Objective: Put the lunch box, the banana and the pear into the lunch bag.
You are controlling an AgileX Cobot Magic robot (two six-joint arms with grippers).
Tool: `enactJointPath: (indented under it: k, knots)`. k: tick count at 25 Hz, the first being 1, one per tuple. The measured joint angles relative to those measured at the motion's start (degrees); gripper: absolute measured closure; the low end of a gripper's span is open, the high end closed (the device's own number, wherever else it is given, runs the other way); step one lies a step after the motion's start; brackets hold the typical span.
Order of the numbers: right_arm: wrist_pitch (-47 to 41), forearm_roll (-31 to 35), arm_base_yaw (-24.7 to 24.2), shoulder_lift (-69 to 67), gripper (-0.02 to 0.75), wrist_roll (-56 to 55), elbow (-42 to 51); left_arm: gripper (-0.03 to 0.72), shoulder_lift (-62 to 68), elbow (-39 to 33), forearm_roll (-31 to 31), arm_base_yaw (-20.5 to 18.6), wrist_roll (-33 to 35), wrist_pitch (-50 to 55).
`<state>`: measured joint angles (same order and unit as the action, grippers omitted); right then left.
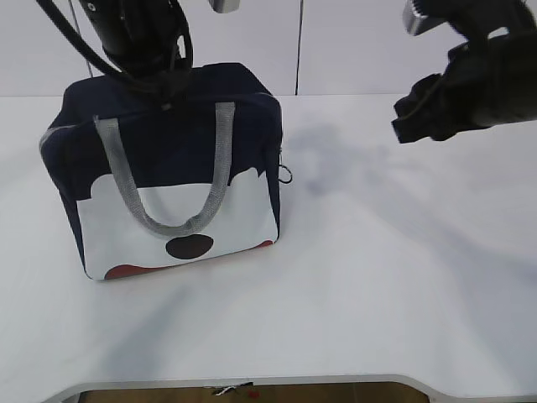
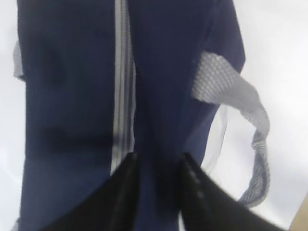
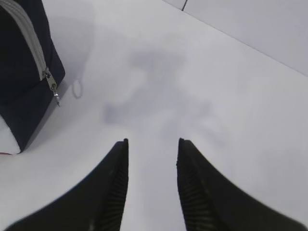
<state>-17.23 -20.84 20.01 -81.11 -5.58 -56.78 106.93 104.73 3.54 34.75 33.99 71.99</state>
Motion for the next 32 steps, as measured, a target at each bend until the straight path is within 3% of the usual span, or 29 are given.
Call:
enactJointPath:
  k: [3, 6, 16, 26, 32]
  knots:
    - [-5.2, 0.3, 0.0, 5.4, 0.44, 0.0, 0.0, 0.272, 0.0, 0.0, 0.0, 0.0, -0.9, -0.3]
    - [-10.0, 0.6, 0.0, 10.5, 0.44, 0.0, 0.0, 0.207, -0.1, 0.0, 1.2, 0.0, -2.7, -0.5]
    - [-29.5, 4.0, 0.0, 21.7, 0.439, -0.1, -0.6, 0.232, -11.2, 0.0, 5.8, 0.0, -14.2, -0.3]
    - [-44.1, 6.2, 0.0, 28.3, 0.439, -0.1, -4.4, 0.235, -21.3, 0.0, 5.8, 0.0, -27.5, 0.3]
    - [-50.5, 7.4, 0.0, 31.4, 0.439, 0.2, -4.4, 0.235, -27.6, -1.3, 2.7, 0.0, -34.0, 0.4]
